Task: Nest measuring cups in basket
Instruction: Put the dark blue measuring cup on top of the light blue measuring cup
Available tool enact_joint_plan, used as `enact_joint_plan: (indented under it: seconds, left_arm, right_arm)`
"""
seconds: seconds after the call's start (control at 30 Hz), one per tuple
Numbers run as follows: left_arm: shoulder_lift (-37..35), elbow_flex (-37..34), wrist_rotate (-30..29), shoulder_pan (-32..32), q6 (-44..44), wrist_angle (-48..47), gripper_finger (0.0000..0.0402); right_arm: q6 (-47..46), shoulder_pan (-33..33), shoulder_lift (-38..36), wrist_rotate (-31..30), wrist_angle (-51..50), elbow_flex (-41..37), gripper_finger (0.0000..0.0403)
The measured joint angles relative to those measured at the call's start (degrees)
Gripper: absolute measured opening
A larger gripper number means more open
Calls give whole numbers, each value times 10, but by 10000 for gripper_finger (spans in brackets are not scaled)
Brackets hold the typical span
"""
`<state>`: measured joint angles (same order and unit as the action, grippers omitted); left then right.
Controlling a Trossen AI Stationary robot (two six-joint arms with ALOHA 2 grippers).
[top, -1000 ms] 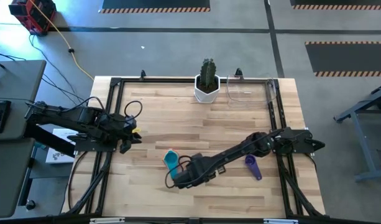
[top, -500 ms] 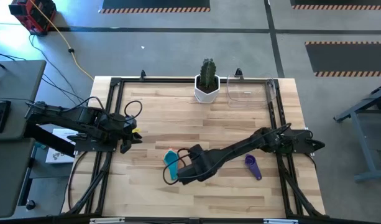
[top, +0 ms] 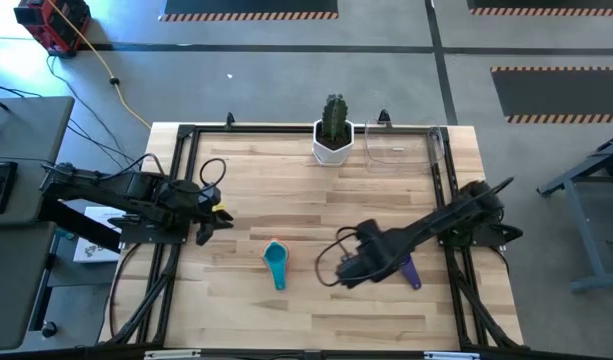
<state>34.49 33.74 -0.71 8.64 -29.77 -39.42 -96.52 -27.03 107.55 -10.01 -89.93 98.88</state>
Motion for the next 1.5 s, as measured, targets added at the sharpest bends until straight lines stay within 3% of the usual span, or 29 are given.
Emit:
enact_joint_plan:
  seconds: [0.17, 0.53, 0.87, 1.17, 1.5]
  left_arm:
    - [1, 0, -25, 0, 0, -1, 103]
    - [1, 0, -40, 0, 0, -1, 103]
    - [1, 0, -57, 0, -2, -1, 103]
    - [1, 0, -60, 0, -1, -1, 103]
    - [1, 0, -61, 0, -1, -2, 103]
  right_arm:
    - [-27, -14, -73, 21, 7, -88, 74]
    - [-79, -36, -170, 67, 137, -281, 86]
    - [-76, -34, -173, 88, 236, -379, 153]
    - [-82, -29, -173, 91, 367, -455, 156]
    - [-80, -29, -173, 105, 390, -493, 155]
